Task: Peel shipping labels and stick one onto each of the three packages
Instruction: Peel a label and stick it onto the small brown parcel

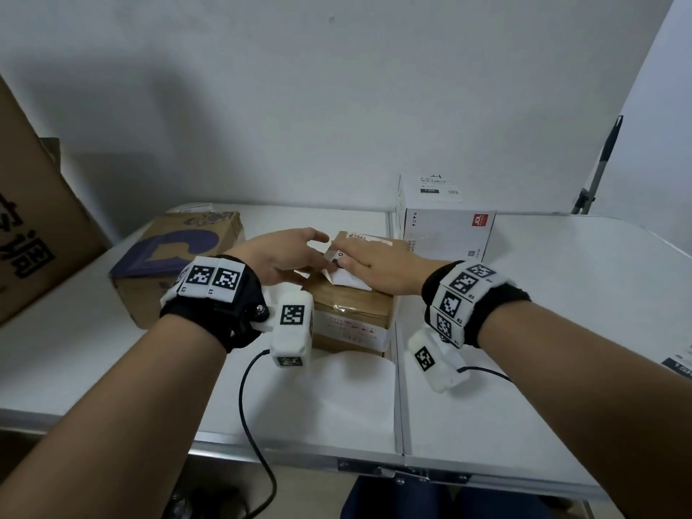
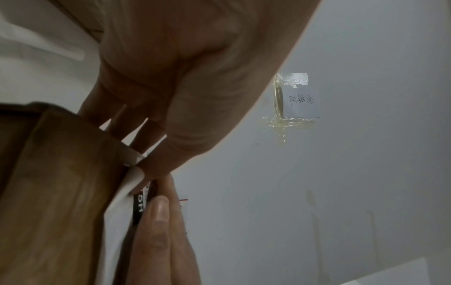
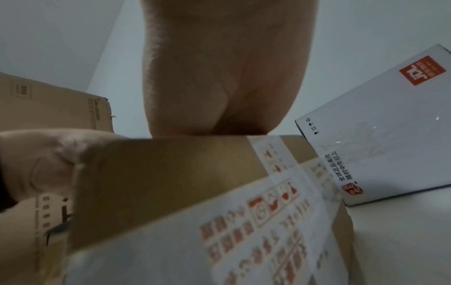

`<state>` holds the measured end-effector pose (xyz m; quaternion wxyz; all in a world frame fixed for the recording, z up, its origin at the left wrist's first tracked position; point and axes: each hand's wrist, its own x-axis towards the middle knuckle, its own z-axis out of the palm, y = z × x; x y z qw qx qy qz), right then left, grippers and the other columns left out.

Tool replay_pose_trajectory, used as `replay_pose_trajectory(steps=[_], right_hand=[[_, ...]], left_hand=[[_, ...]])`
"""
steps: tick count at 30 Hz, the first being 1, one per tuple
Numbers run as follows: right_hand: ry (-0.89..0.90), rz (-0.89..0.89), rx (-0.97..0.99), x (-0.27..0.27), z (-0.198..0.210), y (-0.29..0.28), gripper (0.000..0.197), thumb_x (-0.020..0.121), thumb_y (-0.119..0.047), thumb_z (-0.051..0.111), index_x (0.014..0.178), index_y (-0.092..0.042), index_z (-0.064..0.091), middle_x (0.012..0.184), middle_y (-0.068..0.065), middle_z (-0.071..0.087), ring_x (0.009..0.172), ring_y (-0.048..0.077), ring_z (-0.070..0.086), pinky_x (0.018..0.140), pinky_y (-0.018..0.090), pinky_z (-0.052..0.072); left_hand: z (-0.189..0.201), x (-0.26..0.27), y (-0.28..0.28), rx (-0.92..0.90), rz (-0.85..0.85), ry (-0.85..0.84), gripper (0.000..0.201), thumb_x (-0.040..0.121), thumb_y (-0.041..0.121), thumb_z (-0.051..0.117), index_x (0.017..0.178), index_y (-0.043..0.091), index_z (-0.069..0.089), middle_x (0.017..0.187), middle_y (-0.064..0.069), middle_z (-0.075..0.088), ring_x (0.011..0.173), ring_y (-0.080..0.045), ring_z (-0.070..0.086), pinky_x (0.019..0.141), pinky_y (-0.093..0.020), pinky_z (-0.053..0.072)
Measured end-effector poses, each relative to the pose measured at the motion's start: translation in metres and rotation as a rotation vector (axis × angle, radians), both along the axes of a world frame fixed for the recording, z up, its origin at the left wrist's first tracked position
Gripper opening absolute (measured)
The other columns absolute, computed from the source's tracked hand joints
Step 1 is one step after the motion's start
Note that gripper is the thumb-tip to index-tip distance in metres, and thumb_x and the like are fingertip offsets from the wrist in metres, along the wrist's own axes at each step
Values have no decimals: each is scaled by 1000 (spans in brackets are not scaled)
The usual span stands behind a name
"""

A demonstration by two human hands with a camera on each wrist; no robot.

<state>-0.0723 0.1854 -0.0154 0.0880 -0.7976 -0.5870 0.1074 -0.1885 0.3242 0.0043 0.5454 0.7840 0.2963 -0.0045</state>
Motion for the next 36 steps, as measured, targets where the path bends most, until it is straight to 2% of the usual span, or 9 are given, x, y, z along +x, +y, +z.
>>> replay_pose_trajectory(steps=[3,7,11,14,18,21,29,33,36], right_hand=[[-36,22,-44,1,-3,3,59,103,-44,16,154,-17,7,162,3,4,149,15,2,122,38,3],[-79,-6,-98,3,0,11,60,103,-44,11,153,-15,0,162,2,-4,149,14,-3,122,38,1],[-78,-32,-145,10,1,19,61,102,-46,8,153,-15,-3,162,1,-8,149,14,-5,122,38,0],[-48,-96,-151,22,0,20,64,100,-50,6,153,-16,-5,161,0,-10,149,14,-7,121,41,-2],[-30,-166,-163,32,-2,22,62,100,-50,5,153,-19,-5,161,-3,-11,149,15,-7,120,46,-1],[-32,-208,-171,34,-3,25,61,101,-48,5,153,-20,-5,161,-4,-10,149,18,-6,120,49,0],[-6,-294,-169,36,-6,24,62,99,-52,5,153,-23,-6,161,-6,-10,149,27,0,119,47,2],[10,-397,-193,37,-5,23,68,96,-59,4,153,-23,-6,162,-5,-7,148,33,1,119,49,2],[3,-491,-191,38,-5,21,73,95,-60,6,153,-18,-4,162,0,-3,148,35,5,119,51,6]], left_hand=[[-1,1,0,3,3,-4,65,84,3,68,141,17,40,119,-10,67,88,-17,64,73,-29,54],[-2,1,2,4,-4,2,60,84,4,68,138,13,43,120,-8,66,96,-17,64,74,-28,54],[-2,0,2,15,-31,7,45,84,6,69,127,5,55,119,-11,67,96,-18,64,78,-29,54],[-2,0,0,20,-44,16,33,86,5,67,118,3,61,120,-11,67,103,-20,63,90,-33,52],[-1,0,-1,35,-32,35,31,86,4,67,116,3,62,121,-11,67,111,-23,61,100,-38,49],[0,1,-3,42,-24,44,30,86,4,67,116,3,62,120,-11,67,111,-23,62,98,-36,50],[0,-1,-9,20,26,21,34,85,4,67,119,6,61,123,-9,65,99,-16,60,86,-28,51],[-1,4,-13,114,89,-16,47,88,12,67,132,11,51,130,-3,58,97,-12,59,74,-24,50],[1,5,-22,361,100,-29,60,89,36,64,142,19,41,142,-4,48,114,-19,56,90,-27,45]])
